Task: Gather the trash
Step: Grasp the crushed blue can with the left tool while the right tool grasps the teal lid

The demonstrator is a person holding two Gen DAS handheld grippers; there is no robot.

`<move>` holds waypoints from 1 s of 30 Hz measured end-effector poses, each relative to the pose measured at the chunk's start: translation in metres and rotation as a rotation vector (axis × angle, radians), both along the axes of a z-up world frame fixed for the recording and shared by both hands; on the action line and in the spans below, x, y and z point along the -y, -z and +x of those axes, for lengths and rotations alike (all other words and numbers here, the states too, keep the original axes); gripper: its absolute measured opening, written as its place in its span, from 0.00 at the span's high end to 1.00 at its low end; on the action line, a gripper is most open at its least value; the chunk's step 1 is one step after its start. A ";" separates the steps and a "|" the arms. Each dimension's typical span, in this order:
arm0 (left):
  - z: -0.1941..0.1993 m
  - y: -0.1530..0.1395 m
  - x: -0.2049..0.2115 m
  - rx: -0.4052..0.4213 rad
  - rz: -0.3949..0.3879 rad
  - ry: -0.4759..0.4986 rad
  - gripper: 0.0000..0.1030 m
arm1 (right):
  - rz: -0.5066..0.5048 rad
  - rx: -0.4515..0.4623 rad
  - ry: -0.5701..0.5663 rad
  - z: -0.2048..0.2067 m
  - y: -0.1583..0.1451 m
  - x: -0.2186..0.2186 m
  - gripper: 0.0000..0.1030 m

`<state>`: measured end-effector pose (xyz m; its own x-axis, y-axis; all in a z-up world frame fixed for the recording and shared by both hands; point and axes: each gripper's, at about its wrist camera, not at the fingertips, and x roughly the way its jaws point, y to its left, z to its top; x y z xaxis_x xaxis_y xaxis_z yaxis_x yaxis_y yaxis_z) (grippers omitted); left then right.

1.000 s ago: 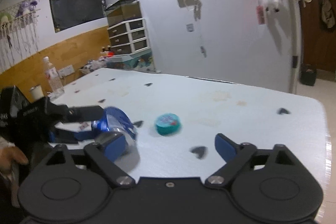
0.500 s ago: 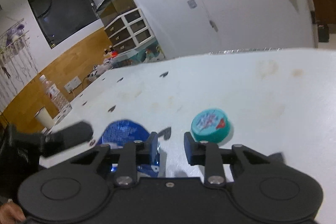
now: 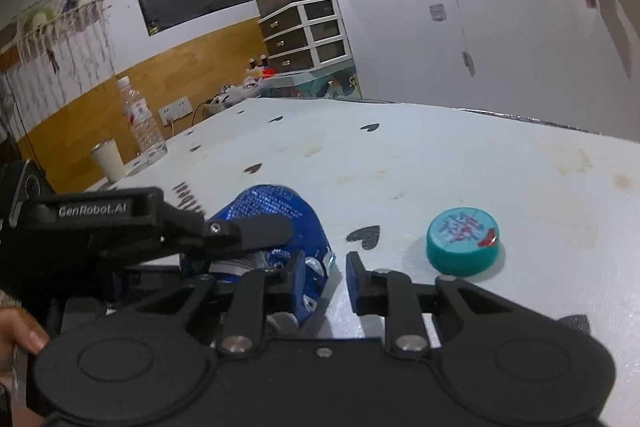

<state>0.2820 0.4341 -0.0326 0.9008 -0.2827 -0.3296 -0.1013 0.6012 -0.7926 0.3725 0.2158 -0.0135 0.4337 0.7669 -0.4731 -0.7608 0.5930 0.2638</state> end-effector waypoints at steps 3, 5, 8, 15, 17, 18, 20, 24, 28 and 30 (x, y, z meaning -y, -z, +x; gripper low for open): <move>-0.003 -0.003 0.003 0.005 0.031 -0.010 0.66 | -0.038 0.040 0.013 0.001 -0.006 0.005 0.76; -0.006 -0.008 0.007 0.005 0.073 -0.019 0.67 | -0.035 0.063 0.058 0.006 -0.012 0.013 0.75; -0.008 -0.016 0.012 0.004 0.146 -0.035 0.67 | -0.018 0.071 0.147 0.018 -0.021 0.027 0.69; -0.016 -0.035 0.030 0.025 0.334 -0.062 0.68 | -0.112 0.100 0.306 0.043 -0.016 0.024 0.22; -0.017 -0.038 0.035 0.034 0.370 -0.059 0.68 | -0.146 0.097 0.303 0.048 -0.010 0.017 0.22; -0.017 -0.039 0.036 0.033 0.382 -0.059 0.68 | -0.171 0.101 0.295 0.049 -0.008 0.012 0.22; -0.017 -0.040 0.038 0.031 0.408 -0.062 0.68 | -0.220 0.115 0.269 0.052 -0.002 0.002 0.22; -0.017 -0.041 0.037 0.022 0.428 -0.074 0.68 | -0.284 0.113 0.231 0.056 0.007 -0.011 0.32; -0.015 -0.041 0.038 0.010 0.445 -0.074 0.68 | -0.269 0.114 0.214 0.056 0.006 -0.012 0.45; -0.015 -0.042 0.040 0.011 0.445 -0.075 0.68 | -0.267 0.121 0.204 0.052 0.005 -0.011 0.53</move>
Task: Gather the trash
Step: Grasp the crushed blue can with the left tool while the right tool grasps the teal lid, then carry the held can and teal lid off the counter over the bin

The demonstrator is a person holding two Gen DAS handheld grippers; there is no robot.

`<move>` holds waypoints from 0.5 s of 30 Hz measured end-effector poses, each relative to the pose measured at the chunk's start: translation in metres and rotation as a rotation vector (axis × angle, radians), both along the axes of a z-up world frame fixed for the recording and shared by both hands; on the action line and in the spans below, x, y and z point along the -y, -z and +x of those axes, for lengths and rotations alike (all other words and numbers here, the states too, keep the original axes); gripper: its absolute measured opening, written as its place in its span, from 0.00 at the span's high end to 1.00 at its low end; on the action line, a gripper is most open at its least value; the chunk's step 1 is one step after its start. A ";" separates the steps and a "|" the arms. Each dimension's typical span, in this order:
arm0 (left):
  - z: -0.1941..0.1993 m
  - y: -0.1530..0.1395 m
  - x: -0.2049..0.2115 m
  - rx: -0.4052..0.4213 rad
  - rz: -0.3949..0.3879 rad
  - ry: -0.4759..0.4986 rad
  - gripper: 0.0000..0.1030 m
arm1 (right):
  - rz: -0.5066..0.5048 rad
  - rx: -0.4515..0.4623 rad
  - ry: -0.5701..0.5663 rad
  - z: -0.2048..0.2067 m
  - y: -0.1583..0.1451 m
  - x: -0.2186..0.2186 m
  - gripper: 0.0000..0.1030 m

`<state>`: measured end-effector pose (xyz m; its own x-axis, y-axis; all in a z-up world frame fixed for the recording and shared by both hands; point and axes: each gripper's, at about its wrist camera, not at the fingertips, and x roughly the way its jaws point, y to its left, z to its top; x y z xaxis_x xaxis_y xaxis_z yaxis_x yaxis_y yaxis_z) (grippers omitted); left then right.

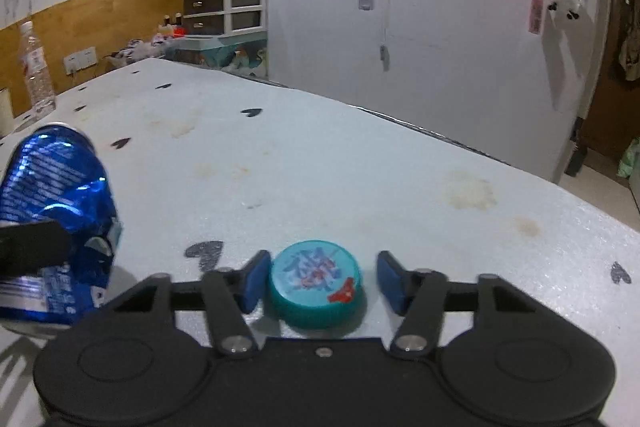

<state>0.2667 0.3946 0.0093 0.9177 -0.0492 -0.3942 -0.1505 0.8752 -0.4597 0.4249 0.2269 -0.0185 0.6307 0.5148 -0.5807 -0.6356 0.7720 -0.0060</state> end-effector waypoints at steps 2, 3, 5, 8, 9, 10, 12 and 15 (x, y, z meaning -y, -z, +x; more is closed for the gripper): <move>0.000 0.000 0.000 0.001 0.000 -0.004 0.68 | 0.001 0.000 -0.006 -0.006 0.000 0.003 0.53; 0.000 0.000 0.001 0.000 0.005 -0.007 0.68 | 0.004 -0.002 -0.006 -0.009 0.000 0.004 0.53; 0.000 0.000 0.004 -0.004 0.018 -0.014 0.68 | 0.003 -0.002 -0.012 -0.018 0.000 0.009 0.53; -0.002 -0.001 0.009 -0.006 0.035 -0.013 0.68 | -0.006 0.006 -0.032 -0.030 -0.001 0.016 0.53; -0.003 -0.001 0.012 -0.006 0.041 -0.013 0.68 | -0.011 0.012 -0.037 -0.033 -0.001 0.020 0.53; -0.003 -0.002 0.014 -0.007 0.049 -0.014 0.68 | -0.021 0.023 -0.035 -0.037 -0.002 0.024 0.53; -0.005 -0.003 0.019 -0.010 0.066 -0.019 0.68 | -0.023 0.037 -0.027 -0.042 -0.006 0.036 0.53; -0.008 -0.006 0.028 -0.013 0.086 -0.019 0.68 | 0.018 0.047 -0.005 -0.049 -0.016 0.061 0.53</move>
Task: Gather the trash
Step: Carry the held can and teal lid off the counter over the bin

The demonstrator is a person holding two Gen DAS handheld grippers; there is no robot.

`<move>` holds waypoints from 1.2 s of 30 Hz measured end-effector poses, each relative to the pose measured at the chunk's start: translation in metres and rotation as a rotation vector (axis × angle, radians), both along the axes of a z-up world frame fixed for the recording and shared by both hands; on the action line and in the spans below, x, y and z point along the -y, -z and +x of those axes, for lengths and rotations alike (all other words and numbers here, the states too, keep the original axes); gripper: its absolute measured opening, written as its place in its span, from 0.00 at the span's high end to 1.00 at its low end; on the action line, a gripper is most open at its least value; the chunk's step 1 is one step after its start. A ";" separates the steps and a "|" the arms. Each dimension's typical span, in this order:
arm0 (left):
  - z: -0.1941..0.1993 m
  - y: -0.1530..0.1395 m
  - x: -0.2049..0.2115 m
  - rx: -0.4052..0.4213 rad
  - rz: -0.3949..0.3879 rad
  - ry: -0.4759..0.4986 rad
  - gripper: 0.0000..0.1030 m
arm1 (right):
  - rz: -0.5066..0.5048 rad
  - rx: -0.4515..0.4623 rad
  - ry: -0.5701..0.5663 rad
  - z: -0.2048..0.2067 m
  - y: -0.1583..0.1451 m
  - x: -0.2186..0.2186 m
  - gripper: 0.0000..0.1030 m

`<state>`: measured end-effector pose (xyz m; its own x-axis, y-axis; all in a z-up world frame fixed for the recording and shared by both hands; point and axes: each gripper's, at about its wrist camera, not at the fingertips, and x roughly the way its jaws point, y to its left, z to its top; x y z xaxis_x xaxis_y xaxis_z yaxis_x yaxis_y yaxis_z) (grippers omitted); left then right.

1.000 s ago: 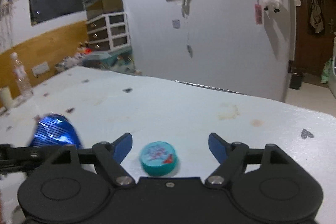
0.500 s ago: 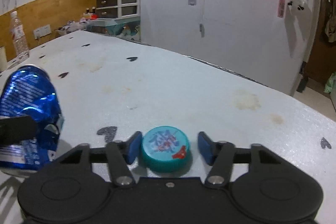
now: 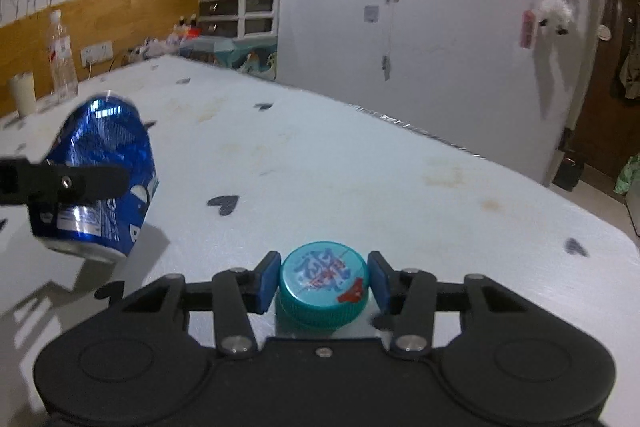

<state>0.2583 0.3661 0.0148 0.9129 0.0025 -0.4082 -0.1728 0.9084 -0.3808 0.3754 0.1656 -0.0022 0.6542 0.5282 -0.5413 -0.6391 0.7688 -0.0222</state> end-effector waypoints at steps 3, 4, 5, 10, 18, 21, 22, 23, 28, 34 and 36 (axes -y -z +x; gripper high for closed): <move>-0.003 -0.001 0.014 -0.005 0.021 0.006 0.68 | 0.033 0.009 0.021 -0.009 -0.009 0.025 0.53; -0.003 -0.001 0.020 -0.006 0.023 0.012 0.68 | 0.039 0.012 0.029 -0.012 -0.011 0.033 0.53; -0.004 -0.001 0.027 -0.005 0.029 0.017 0.68 | 0.045 0.014 0.036 -0.015 -0.013 0.041 0.53; -0.006 -0.003 0.068 -0.002 0.064 0.075 0.68 | 0.055 0.025 0.079 -0.028 -0.022 0.078 0.53; -0.017 -0.007 0.128 -0.015 0.115 0.142 0.68 | 0.065 0.044 0.147 -0.055 -0.032 0.139 0.53; -0.023 -0.014 0.147 -0.013 0.123 0.162 0.68 | 0.063 0.049 0.176 -0.067 -0.035 0.162 0.53; -0.024 -0.016 0.153 -0.014 0.129 0.169 0.68 | 0.065 0.048 0.183 -0.070 -0.036 0.168 0.53; -0.027 -0.019 0.160 -0.015 0.137 0.178 0.68 | 0.068 0.048 0.192 -0.074 -0.037 0.176 0.53; -0.036 -0.027 0.194 -0.025 0.161 0.226 0.68 | 0.086 0.051 0.234 -0.096 -0.040 0.211 0.53; -0.047 -0.026 0.241 -0.051 0.191 0.287 0.68 | 0.090 0.070 0.298 -0.125 -0.044 0.257 0.53; -0.050 -0.026 0.257 -0.053 0.206 0.306 0.68 | 0.094 0.072 0.319 -0.134 -0.045 0.274 0.53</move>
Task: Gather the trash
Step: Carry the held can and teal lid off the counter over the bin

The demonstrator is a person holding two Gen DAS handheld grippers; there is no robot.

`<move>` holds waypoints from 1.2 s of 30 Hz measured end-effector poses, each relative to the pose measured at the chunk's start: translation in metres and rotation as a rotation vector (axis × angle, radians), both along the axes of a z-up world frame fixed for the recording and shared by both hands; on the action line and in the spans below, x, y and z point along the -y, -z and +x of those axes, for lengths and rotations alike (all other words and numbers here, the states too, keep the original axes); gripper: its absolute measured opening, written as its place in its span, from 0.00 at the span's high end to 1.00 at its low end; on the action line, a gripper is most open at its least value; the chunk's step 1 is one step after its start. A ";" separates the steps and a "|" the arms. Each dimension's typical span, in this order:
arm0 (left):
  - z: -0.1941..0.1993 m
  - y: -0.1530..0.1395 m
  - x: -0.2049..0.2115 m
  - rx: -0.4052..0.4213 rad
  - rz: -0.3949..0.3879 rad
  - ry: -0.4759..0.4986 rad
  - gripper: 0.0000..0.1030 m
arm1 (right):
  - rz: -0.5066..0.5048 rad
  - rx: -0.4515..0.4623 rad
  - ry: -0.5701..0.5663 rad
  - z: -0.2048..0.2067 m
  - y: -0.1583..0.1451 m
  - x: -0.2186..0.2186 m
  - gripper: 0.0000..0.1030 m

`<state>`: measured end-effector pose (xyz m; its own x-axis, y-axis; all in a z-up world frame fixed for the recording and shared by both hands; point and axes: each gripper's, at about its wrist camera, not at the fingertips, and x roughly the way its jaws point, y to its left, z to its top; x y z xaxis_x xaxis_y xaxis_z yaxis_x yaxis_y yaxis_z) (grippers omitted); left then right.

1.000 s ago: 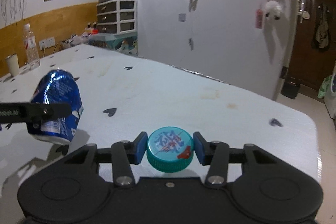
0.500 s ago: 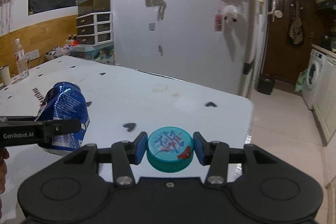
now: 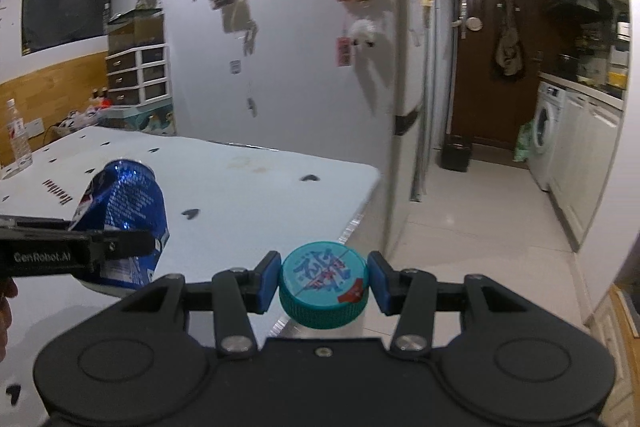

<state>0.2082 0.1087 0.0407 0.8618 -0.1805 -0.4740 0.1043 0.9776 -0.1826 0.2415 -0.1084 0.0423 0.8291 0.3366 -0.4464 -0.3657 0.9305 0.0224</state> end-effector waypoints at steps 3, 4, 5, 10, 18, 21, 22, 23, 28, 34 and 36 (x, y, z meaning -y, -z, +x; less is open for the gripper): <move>-0.004 0.000 0.024 -0.003 0.019 0.030 0.68 | 0.000 0.005 0.033 -0.011 0.000 0.022 0.53; -0.005 0.000 0.032 -0.005 0.027 0.040 0.68 | 0.004 0.005 0.043 -0.015 0.000 0.031 0.53; -0.006 0.000 0.041 -0.007 0.036 0.051 0.68 | 0.008 0.004 0.051 -0.017 0.000 0.038 0.53; -0.010 0.003 0.079 -0.014 0.050 0.100 0.68 | 0.017 0.003 0.095 -0.032 0.003 0.072 0.53; -0.010 0.017 0.141 -0.041 0.067 0.184 0.68 | 0.045 -0.024 0.179 -0.045 0.022 0.126 0.53; -0.002 0.026 0.161 -0.062 0.065 0.210 0.68 | 0.059 -0.052 0.221 -0.043 0.036 0.146 0.53; 0.000 0.030 0.167 -0.069 0.066 0.217 0.68 | 0.063 -0.060 0.232 -0.043 0.041 0.153 0.53; 0.004 0.034 0.174 -0.079 0.068 0.226 0.68 | 0.067 -0.069 0.242 -0.042 0.045 0.157 0.53; 0.022 0.061 0.204 -0.137 0.088 0.258 0.68 | 0.079 -0.118 0.297 -0.032 0.075 0.181 0.53; 0.048 0.107 0.226 -0.230 0.090 0.279 0.68 | 0.083 -0.205 0.343 -0.016 0.124 0.197 0.53; 0.055 0.121 0.229 -0.256 0.090 0.283 0.68 | 0.076 -0.234 0.355 -0.009 0.137 0.201 0.53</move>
